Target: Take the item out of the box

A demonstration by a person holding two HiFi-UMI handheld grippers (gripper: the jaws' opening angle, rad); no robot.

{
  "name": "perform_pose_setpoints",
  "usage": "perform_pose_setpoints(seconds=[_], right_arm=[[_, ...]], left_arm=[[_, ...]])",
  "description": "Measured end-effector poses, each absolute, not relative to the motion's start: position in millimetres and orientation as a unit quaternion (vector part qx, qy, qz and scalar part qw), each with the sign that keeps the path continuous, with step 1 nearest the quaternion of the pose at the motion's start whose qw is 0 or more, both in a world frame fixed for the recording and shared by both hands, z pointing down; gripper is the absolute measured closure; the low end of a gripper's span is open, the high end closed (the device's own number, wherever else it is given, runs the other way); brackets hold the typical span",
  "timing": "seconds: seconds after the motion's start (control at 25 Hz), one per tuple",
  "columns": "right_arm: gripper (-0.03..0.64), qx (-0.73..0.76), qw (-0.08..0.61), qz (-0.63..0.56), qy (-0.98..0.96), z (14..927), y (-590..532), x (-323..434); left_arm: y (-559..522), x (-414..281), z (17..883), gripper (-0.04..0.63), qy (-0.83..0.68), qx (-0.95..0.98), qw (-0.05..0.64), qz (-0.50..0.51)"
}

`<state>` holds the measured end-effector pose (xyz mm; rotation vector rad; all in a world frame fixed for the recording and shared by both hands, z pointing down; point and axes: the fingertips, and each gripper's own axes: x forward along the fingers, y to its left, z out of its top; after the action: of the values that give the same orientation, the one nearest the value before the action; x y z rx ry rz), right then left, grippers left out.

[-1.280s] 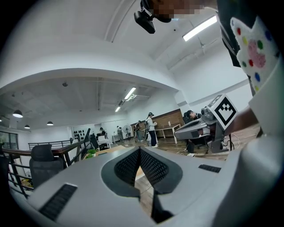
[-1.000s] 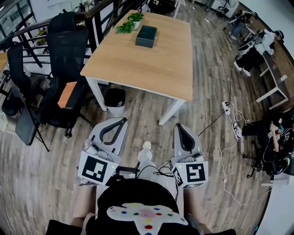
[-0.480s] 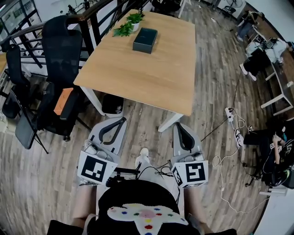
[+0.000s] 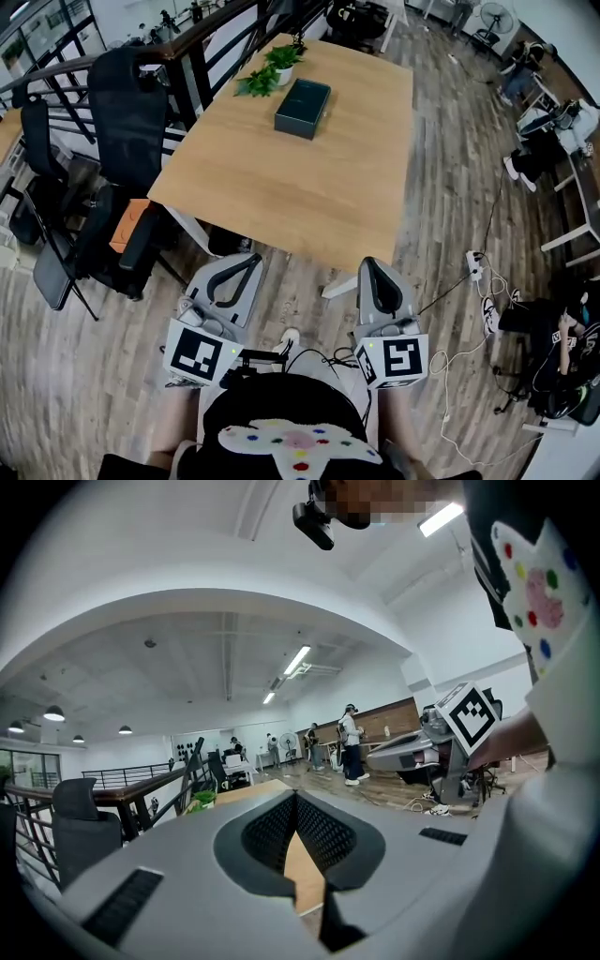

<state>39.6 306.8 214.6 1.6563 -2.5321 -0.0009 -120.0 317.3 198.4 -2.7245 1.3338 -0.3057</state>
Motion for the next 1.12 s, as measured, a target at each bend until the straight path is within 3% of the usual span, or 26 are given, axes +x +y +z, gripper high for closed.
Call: perform_pose_setpoints(seconds=[1.12], right_arm=[[0.608,0.528,0.059,-0.005,-0.847,227,215,68]], left_arm=[[231,-91,208,0.591,0.455,-0.884,0.044,-0.093]])
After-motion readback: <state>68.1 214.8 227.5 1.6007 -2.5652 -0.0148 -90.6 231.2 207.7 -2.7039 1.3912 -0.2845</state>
